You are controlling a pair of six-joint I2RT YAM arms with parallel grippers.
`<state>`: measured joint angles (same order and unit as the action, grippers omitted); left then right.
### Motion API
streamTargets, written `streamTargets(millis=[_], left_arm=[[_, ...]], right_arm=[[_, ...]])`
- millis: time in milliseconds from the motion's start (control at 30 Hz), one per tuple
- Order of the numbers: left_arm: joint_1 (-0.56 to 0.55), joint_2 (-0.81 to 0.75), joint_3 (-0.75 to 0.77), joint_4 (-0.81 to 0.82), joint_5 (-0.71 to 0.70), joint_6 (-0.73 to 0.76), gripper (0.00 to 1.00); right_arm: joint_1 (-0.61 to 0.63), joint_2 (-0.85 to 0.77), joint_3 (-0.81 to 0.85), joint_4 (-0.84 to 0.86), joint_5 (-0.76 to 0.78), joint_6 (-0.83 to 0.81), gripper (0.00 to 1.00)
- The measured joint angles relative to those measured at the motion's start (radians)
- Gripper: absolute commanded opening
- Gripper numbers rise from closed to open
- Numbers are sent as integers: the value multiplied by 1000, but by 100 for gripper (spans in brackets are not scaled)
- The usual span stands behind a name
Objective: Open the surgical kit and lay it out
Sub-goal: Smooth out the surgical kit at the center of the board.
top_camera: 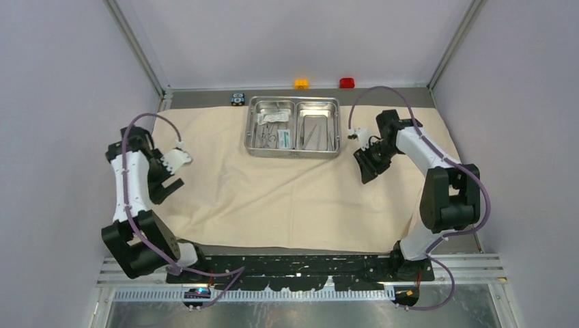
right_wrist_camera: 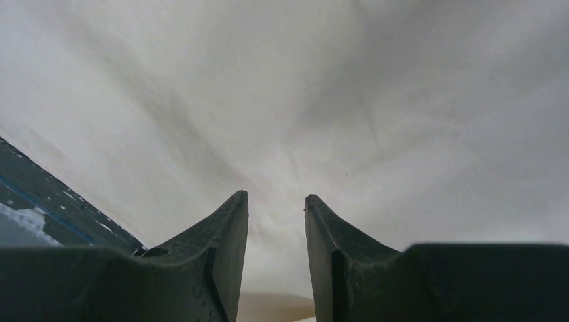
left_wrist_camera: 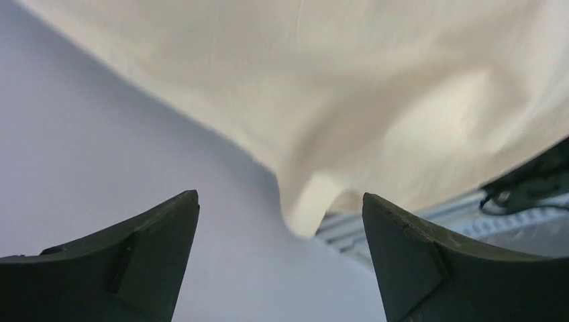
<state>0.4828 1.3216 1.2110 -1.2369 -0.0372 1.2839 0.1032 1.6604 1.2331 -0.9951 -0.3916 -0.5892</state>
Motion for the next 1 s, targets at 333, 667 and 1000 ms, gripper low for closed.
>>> streamTargets(millis=[333,667,1000], left_arm=[[-292,306,37,262,173,-491,90],[-306,497,134,383,150,-651,90],[-327,574,146,448,81,-674,90]], right_arm=[[-41,-89,-137,72,206,16,42],[-227,-98,-249,129,293,-29,41],[-276,-117,-410,192,478,-115,38]])
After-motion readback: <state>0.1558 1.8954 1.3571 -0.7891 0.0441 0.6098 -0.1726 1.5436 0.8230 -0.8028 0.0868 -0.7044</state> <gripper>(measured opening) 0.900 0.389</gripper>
